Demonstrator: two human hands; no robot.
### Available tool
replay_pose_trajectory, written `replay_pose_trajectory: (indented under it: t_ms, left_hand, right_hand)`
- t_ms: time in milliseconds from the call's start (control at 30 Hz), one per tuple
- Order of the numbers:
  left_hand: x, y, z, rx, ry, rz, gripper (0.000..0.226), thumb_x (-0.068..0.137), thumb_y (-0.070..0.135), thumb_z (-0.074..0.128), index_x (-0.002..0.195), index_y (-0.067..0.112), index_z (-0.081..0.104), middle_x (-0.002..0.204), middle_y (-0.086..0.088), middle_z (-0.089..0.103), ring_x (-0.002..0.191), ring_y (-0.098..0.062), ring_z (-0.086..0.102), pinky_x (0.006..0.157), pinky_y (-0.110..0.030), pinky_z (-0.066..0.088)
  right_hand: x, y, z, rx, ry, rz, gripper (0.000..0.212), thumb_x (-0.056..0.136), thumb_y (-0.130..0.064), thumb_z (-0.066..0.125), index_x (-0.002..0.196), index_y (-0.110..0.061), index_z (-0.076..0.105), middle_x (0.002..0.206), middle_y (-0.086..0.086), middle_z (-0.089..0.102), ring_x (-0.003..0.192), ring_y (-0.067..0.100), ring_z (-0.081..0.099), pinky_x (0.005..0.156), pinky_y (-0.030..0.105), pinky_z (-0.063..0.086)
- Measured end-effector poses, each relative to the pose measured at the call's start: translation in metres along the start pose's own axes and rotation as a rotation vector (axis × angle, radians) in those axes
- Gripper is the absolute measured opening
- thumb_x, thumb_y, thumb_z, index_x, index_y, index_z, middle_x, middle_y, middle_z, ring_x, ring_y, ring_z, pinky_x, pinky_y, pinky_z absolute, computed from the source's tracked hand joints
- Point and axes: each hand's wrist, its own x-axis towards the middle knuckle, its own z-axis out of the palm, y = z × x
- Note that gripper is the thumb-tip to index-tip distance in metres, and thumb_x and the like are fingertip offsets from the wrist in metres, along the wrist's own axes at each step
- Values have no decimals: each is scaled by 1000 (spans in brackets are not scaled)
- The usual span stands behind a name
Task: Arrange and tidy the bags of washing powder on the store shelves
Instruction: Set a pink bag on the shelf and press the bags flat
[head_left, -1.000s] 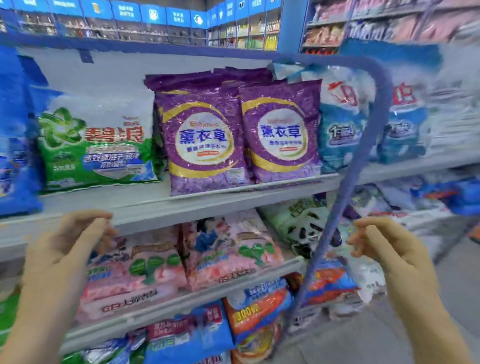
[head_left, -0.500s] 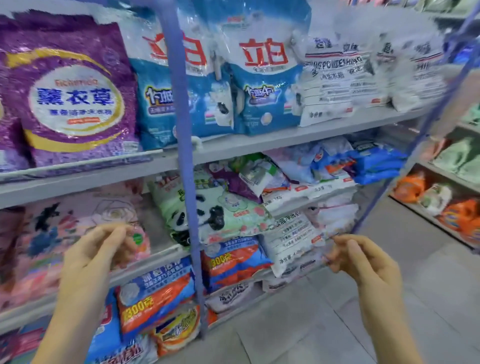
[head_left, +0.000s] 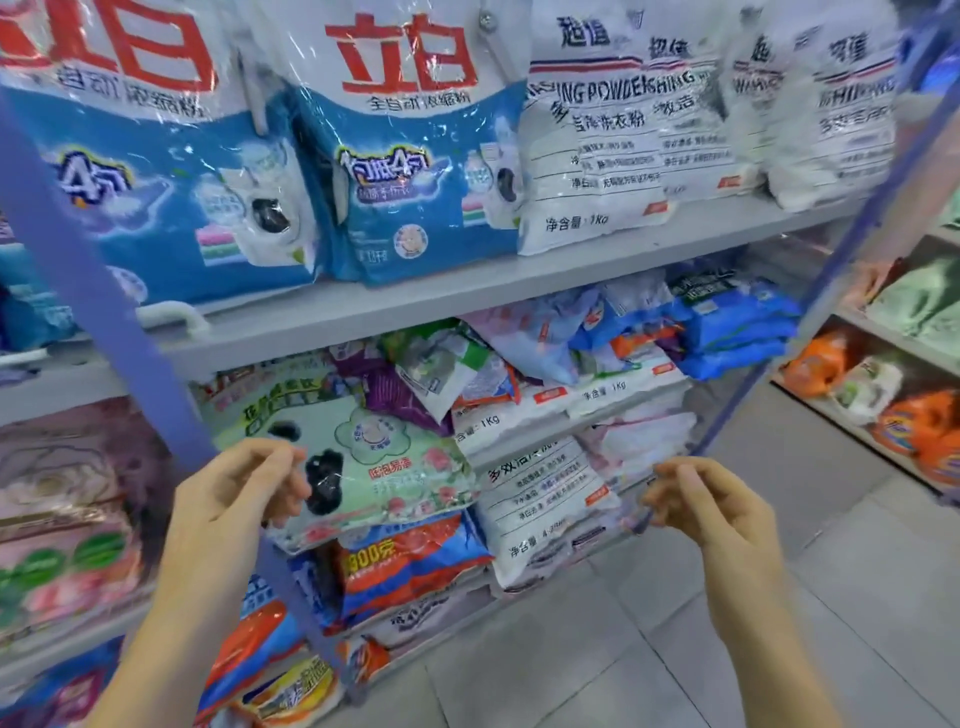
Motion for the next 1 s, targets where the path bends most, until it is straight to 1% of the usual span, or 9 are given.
replay_pose_trajectory:
  t_ms: [100,167,233,367,467,533,733,900,1000]
  left_hand:
    - [12,-4,14,6,1,-26,34,94,13,51,70,27,70,62,1,64,57,-9,56,51,-15,45]
    - [20,-3,23,3,19,-37,34,93,13,52,69,28,71,61,2,63,56,-9,55,50,-14,44]
    - [26,-1,33,5,53,-44,35,93,11,52,68,28,71,59,3,63,54,-7,55,50,-13,45]
    - [30,0,60,21,188,-55,22,93,5,51,78,10,65,56,5,62,51,-2,53,49,-11,43]
    - [28,-3,84,15,282,-74,19,94,5,49,81,5,62,54,5,60,49,-3,49,47,-13,41]
    - [24,-6,99,28,347,-80,20,95,5,49,80,6,62,54,6,60,50,-3,49,48,-14,42]
    - [11,-9,134,108,489,-86,25,95,2,47,78,13,62,56,10,63,53,1,55,52,-8,44]
    - [-5,-20,139,117,553,-108,22,95,6,49,81,12,65,59,6,62,57,-7,55,57,-13,47]
    - [-14,-21,138,117,570,-115,18,94,7,50,84,8,65,59,3,61,57,-9,54,58,-13,48]
  right_hand:
    - [29,8,-3,-13,-33,11,59,66,-69,65,83,-13,68,67,4,64,59,14,56,58,20,50]
    - [51,12,-3,-14,-67,16,35,77,-52,60,80,-19,70,67,3,64,58,12,55,58,19,49]
    - [74,18,1,-29,-104,11,25,83,-36,54,77,-18,70,66,2,65,57,10,55,58,17,48]
    - [127,47,9,-135,-220,-6,17,94,-9,52,82,-13,64,66,-5,67,59,5,58,60,16,49]
    - [169,70,18,-278,-357,-78,9,92,-25,58,87,-21,63,76,-4,68,73,9,62,69,24,52]
    - [199,88,28,-423,-403,-139,8,92,-24,60,96,-18,63,88,1,68,83,16,63,75,34,53]
    - [262,131,86,-762,-620,-508,59,77,-44,63,115,1,56,111,20,60,105,37,55,78,38,48]
    - [275,157,105,-982,-690,-682,67,77,-55,48,120,-5,60,121,17,63,109,36,60,89,45,49]
    - [283,153,99,-958,-615,-789,48,84,-42,46,114,-11,67,107,13,70,92,30,69,75,38,54]
